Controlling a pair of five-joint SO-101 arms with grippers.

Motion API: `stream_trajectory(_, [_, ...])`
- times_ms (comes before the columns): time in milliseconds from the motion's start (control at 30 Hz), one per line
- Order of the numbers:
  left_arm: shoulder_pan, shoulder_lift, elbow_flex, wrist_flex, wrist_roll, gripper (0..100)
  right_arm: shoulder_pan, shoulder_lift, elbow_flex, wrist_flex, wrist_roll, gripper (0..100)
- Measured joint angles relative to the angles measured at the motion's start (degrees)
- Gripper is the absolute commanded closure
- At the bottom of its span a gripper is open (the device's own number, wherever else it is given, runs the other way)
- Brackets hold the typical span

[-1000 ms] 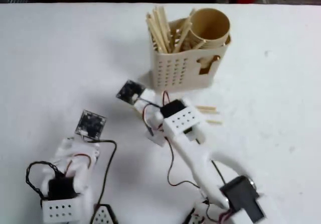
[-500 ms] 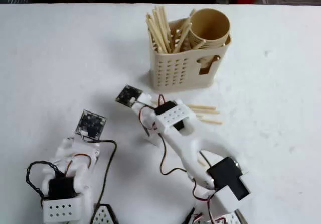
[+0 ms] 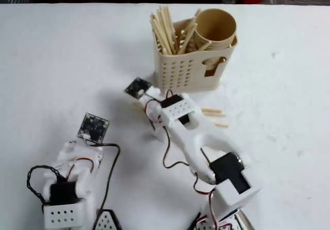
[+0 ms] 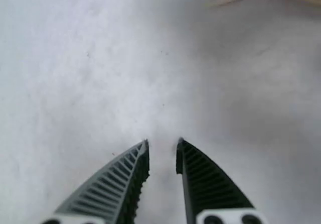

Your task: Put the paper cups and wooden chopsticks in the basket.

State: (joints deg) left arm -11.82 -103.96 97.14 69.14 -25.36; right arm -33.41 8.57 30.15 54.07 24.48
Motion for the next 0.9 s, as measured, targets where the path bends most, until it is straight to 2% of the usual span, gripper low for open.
stream_trajectory(167, [0.0, 0.0, 0.0, 0.0, 0.0, 89, -0.53, -8.35, 0.79, 2.81, -0.18, 98.1])
stream_trajectory(467, [0.0, 0.0, 0.0, 0.0, 0.0, 89, -0.53, -37.19, 0.35, 7.47, -0.44, 98.1])
stream_trajectory(600, [0.0, 0.0, 0.0, 0.0, 0.0, 89, -0.35, -44.84, -6.15, 7.91, -1.23, 98.1])
stream_trajectory(700, [0.0, 0.0, 0.0, 0.0, 0.0, 89, -0.35, -45.8, -13.8, 7.65, -5.63, 98.1])
stream_trajectory(800, [0.0, 0.0, 0.0, 0.0, 0.0, 89, 1.67, -44.92, -21.01, 1.85, -11.08, 98.1])
stream_trajectory(900, [0.0, 0.0, 0.0, 0.0, 0.0, 89, 4.57, -41.49, -25.32, -8.62, -13.1, 98.1])
